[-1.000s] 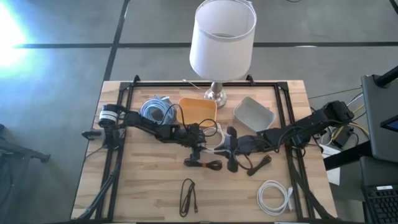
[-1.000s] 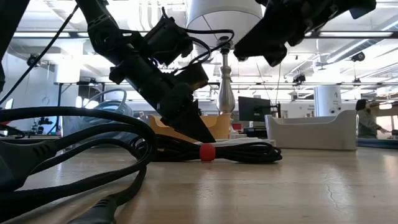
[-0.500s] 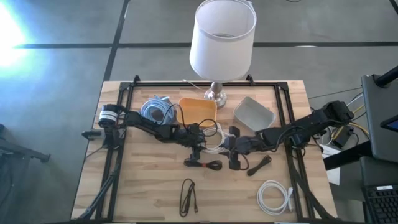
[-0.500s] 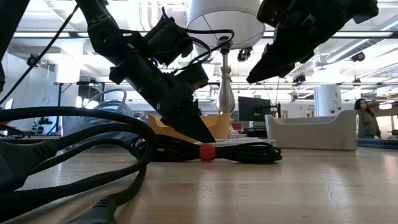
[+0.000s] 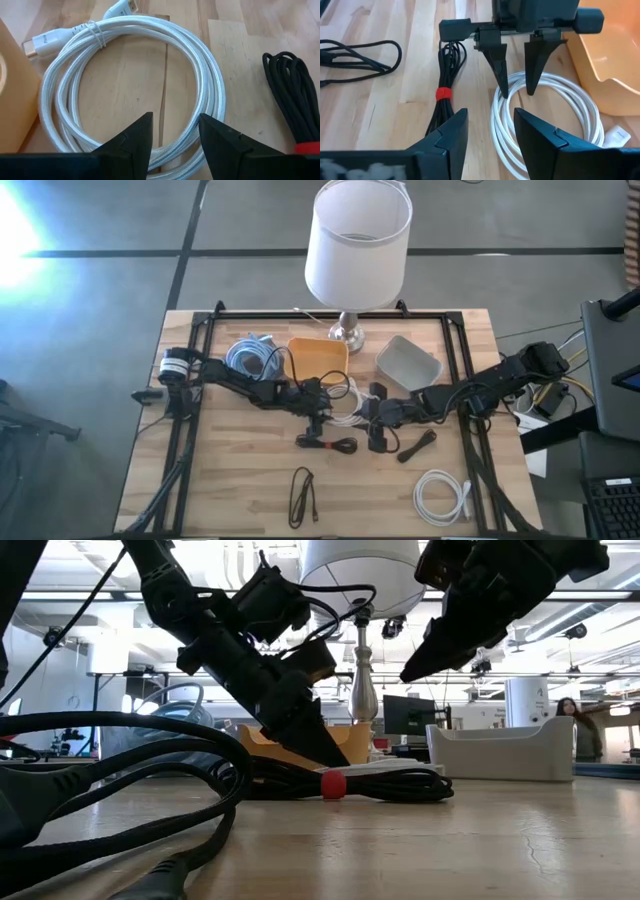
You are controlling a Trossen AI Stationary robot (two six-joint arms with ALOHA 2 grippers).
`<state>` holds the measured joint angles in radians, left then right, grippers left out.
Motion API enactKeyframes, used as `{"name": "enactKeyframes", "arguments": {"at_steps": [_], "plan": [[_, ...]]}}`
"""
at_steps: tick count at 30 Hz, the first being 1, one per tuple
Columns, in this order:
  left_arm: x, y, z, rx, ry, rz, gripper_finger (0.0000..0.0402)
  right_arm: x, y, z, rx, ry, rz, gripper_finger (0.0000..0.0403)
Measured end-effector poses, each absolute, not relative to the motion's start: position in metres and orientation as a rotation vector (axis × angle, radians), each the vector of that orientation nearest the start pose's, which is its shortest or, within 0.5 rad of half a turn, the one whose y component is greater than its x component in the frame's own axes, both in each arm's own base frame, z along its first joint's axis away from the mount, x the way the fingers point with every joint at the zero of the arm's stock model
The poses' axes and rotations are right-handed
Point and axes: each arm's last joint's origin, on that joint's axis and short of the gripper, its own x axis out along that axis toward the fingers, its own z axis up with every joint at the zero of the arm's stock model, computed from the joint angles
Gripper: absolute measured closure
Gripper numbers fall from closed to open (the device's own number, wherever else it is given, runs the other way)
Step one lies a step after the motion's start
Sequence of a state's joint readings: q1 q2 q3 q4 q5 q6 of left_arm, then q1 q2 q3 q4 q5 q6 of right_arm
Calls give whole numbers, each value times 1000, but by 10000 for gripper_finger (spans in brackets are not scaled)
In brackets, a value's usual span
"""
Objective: Sort HDMI cables
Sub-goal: Put the top white HDMI cable into the yellow bin
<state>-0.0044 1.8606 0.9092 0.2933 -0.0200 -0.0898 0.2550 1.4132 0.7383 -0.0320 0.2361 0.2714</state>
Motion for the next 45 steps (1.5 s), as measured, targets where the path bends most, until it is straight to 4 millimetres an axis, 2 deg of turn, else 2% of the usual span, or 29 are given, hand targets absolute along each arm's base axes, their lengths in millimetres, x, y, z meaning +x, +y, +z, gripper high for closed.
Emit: {"name": "enactKeyframes", "arguments": {"at_steps": [7,12,19,24,34,38,43,45], "plan": [[363,-2,132,-135,662,12,241,270,63,190,94,699,-81,260],[361,-8,141,-4,633,-206,241,269,63,188,97,707,-84,264],[359,-10,147,43,627,-235,241,268,63,187,115,707,-90,259],[359,-8,139,108,665,-195,241,268,63,187,116,705,-90,262],[362,-9,115,121,724,-199,242,269,63,187,123,699,-91,271],[362,-9,115,123,726,-200,272,269,63,188,126,697,-92,268],[362,-10,116,131,721,-229,363,269,63,187,126,697,-92,274],[361,-12,117,113,714,-258,366,269,63,187,126,697,-92,277]]}}
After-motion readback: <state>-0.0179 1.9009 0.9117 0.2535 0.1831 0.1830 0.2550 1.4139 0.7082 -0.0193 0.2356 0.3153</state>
